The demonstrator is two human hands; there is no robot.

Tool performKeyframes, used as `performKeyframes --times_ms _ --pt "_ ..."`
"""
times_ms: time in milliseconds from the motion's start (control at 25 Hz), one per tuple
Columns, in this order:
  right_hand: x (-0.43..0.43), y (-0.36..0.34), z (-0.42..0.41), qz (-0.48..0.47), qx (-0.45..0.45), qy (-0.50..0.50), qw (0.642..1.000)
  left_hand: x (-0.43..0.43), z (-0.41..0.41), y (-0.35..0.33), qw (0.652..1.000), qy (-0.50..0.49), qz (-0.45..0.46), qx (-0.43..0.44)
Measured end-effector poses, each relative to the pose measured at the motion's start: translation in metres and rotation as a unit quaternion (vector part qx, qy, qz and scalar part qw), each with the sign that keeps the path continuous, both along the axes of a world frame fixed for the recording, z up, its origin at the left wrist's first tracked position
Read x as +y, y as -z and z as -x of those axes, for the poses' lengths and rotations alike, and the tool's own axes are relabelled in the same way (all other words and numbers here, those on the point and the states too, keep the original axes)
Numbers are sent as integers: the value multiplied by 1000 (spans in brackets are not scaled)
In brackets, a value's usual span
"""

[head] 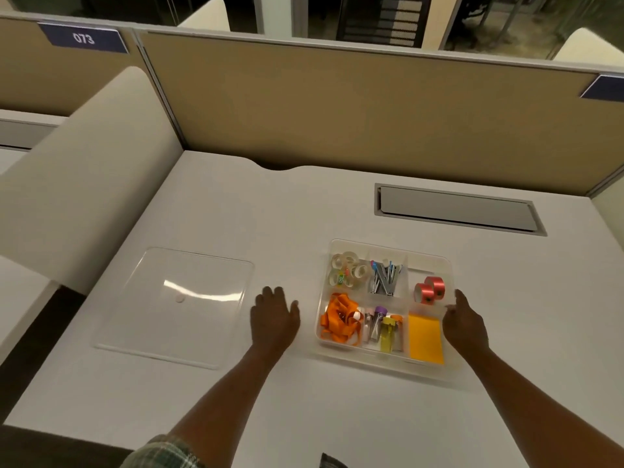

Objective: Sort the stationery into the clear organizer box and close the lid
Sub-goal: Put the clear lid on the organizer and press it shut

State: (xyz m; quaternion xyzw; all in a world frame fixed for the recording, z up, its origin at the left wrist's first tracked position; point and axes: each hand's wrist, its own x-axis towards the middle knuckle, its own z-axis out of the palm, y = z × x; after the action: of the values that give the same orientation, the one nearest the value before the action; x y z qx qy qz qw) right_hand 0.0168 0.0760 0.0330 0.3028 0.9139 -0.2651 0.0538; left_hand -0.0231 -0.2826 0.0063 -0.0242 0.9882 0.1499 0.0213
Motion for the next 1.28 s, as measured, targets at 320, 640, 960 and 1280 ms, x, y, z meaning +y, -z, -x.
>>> performKeyframes --times_ms 320,640,960,1280 --pt "-14 12 -9 -13 24 -13 1000 -59 0 3 983 -133 81 -100" --pt "-25 6 -14 -36 43 -39 998 -56 -4 4 988 -118 59 -75" --pt "-34 -16 -17 -10 87 -59 994 -4 21 -70 988 35 49 140" --pt "-23 -67 -1 108 179 -111 972 98 34 -167 931 167 -1 324"
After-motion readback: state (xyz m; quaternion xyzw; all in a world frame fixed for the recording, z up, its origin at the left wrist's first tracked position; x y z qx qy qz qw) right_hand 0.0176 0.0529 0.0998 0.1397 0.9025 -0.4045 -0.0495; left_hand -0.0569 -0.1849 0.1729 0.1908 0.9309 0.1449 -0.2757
